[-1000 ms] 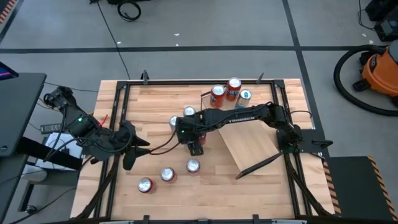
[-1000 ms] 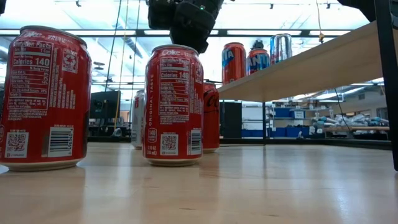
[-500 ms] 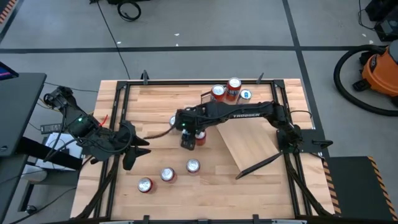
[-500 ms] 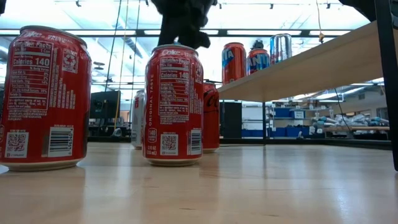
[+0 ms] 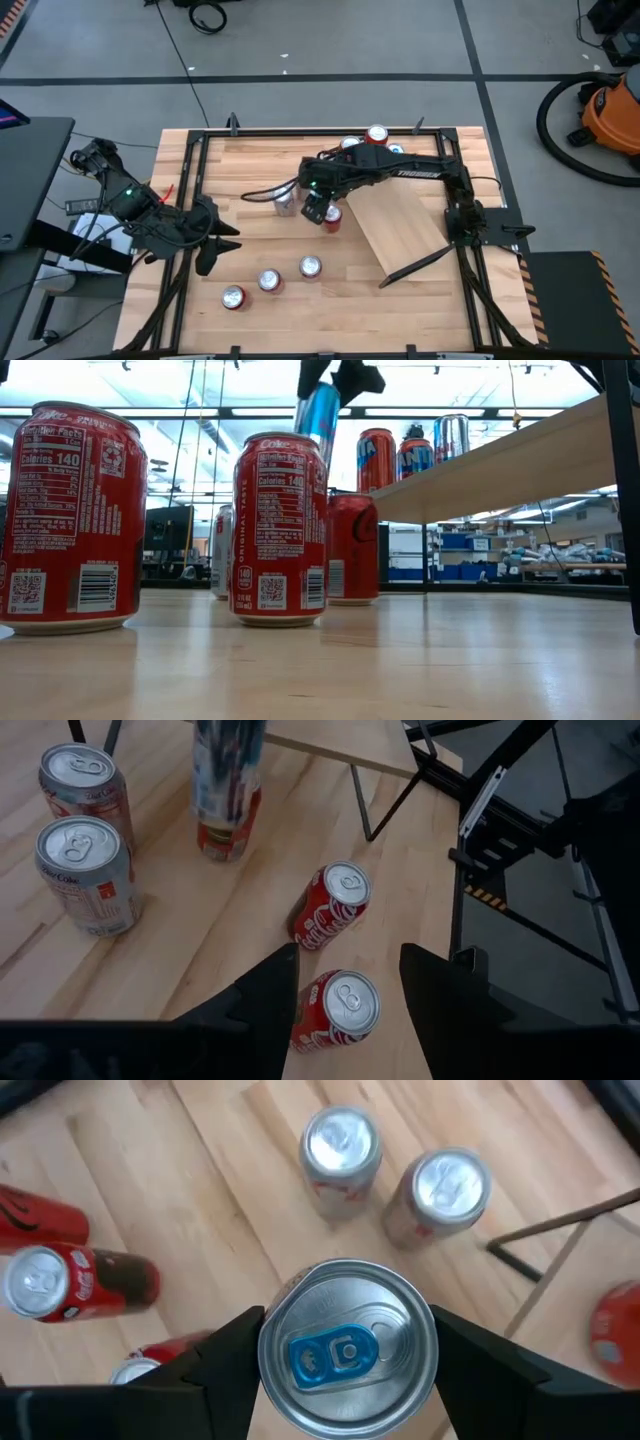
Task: Place canned beverage on shelf
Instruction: Put the blue soda can aligned with the other blue soda can on the shelf
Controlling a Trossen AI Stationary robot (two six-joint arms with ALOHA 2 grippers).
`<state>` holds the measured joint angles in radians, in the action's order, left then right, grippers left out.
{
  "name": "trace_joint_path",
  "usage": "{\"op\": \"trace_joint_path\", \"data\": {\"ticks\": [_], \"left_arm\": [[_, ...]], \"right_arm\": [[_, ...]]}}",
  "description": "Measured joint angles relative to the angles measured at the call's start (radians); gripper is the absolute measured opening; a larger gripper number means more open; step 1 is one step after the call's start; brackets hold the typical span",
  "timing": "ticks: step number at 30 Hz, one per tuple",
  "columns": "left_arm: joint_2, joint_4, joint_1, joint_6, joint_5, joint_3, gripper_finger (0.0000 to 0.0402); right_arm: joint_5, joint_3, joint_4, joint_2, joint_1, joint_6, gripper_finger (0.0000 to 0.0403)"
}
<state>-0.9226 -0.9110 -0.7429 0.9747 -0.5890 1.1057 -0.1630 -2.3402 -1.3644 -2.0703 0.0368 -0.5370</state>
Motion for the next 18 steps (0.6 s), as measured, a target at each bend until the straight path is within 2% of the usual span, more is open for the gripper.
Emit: {"op": "trace_joint_path", "data": {"ticks": [6, 18], "left_arm": [[0.000, 0.000, -0.001, -0.002, 0.002, 0.000, 0.0185], [0.000, 0.001, -0.001, 0.001, 0.019, 0.000, 0.0185]], "right_arm": [[-0.002, -0.004, 0.025, 0.036, 0.002, 0.002, 0.0259], [-0.030, -0.015, -0.182, 0.160, 0.003, -0.022, 0.0259]]}}
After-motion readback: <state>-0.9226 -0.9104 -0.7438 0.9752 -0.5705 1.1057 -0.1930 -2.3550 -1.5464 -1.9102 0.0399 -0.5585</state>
